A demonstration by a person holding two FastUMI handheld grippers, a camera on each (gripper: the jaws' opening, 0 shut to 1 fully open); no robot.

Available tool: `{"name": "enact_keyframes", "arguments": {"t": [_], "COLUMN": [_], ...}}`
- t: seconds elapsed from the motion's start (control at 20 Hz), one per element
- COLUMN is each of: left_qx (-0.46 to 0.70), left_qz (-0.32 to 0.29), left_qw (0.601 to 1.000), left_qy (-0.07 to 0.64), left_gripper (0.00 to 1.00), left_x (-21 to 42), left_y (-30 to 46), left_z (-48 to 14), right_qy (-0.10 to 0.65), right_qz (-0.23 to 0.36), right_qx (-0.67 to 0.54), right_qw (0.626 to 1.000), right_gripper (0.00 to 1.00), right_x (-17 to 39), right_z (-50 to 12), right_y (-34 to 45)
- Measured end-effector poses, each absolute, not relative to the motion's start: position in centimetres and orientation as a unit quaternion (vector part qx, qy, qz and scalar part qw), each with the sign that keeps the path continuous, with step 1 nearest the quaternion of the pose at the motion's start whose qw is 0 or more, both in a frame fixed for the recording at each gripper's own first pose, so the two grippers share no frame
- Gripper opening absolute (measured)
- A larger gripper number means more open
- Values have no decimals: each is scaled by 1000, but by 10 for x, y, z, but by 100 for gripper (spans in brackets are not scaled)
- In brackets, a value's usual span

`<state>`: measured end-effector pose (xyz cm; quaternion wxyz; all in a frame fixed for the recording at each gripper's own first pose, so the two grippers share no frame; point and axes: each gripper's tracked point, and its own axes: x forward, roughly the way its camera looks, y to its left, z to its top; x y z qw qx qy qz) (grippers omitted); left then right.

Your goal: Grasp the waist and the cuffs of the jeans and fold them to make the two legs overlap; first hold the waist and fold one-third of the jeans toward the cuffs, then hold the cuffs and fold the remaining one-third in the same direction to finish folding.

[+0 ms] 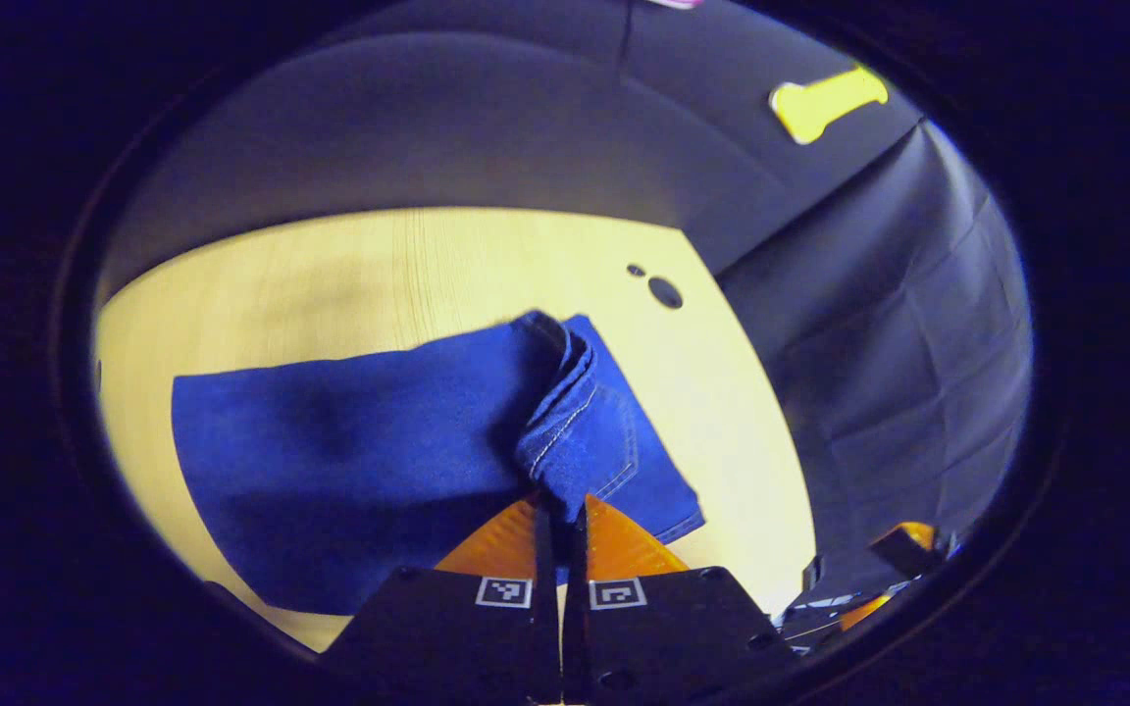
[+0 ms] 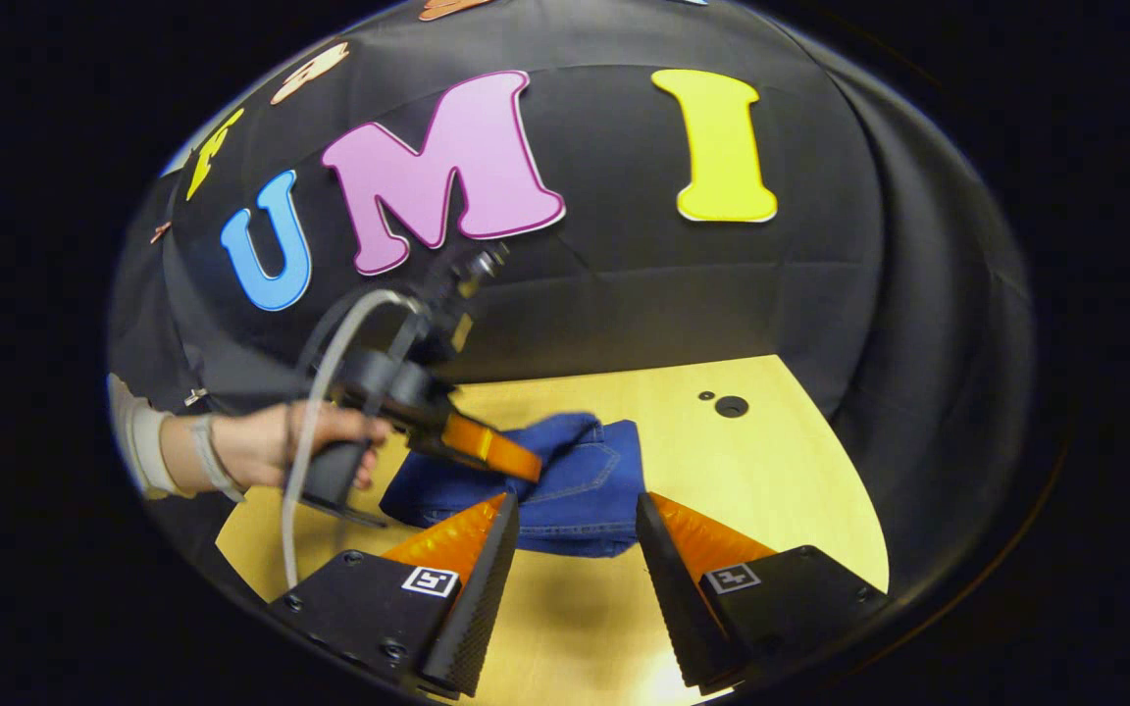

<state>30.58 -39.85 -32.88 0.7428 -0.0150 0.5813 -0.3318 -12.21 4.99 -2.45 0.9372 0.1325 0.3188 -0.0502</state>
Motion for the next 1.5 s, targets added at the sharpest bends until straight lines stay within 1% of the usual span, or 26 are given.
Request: {"name": "enact_keyframes", "arguments": {"t": [0.05,0.15,0.2,0.25,0.3,0.35,0.4,0.5,0.6,0.7,0.8,0.85,0.95,1.05,1.2,1.35,1.5], "left_qx": [-7,-10,-14,-24,-41,-60,-69,-44,-4,24,30,21,4,9,7,-7,8], "left_qz": [-328,-333,-338,-333,-334,-339,-342,-338,-316,-291,-242,-218,-183,-151,-105,-95,-96], "left_qw": [745,749,751,773,792,807,822,865,907,933,958,967,978,985,991,993,995], "left_qy": [581,573,567,540,509,479,450,367,279,211,154,130,99,86,77,65,31], "left_gripper": [9,23,45,66,88,96,96,98,97,97,97,97,97,96,96,96,96], "left_x": [301,292,288,291,296,294,291,288,280,255,227,208,169,133,83,31,1], "left_y": [-401,-414,-421,-426,-426,-425,-419,-388,-347,-298,-253,-227,-182,-143,-95,-78,-68], "left_z": [-329,-317,-309,-297,-271,-247,-221,-173,-128,-88,-52,-32,-1,10,19,35,59], "right_qy": [319,321,321,319,313,306,298,275,249,221,193,179,157,138,122,108,84], "right_qz": [-55,-62,-64,-67,-70,-70,-71,-71,-70,-74,-78,-80,-93,-99,-81,-54,-52], "right_qx": [133,128,126,120,107,91,78,68,64,50,41,39,35,28,8,-15,-34], "right_qw": [937,936,937,938,941,945,949,956,964,971,977,980,982,985,989,993,995], "right_gripper": [75,75,75,75,75,63,75,77,81,82,84,93,98,98,98,98,96], "right_x": [-129,-141,-144,-146,-147,-146,-148,-147,-147,-152,-160,-168,-188,-211,-245,-271,-286], "right_z": [-23,-22,-22,-22,-19,-14,-8,11,37,68,99,116,146,171,197,224,251], "right_y": [44,33,30,27,24,24,26,35,47,55,66,74,86,103,132,163,174]}}
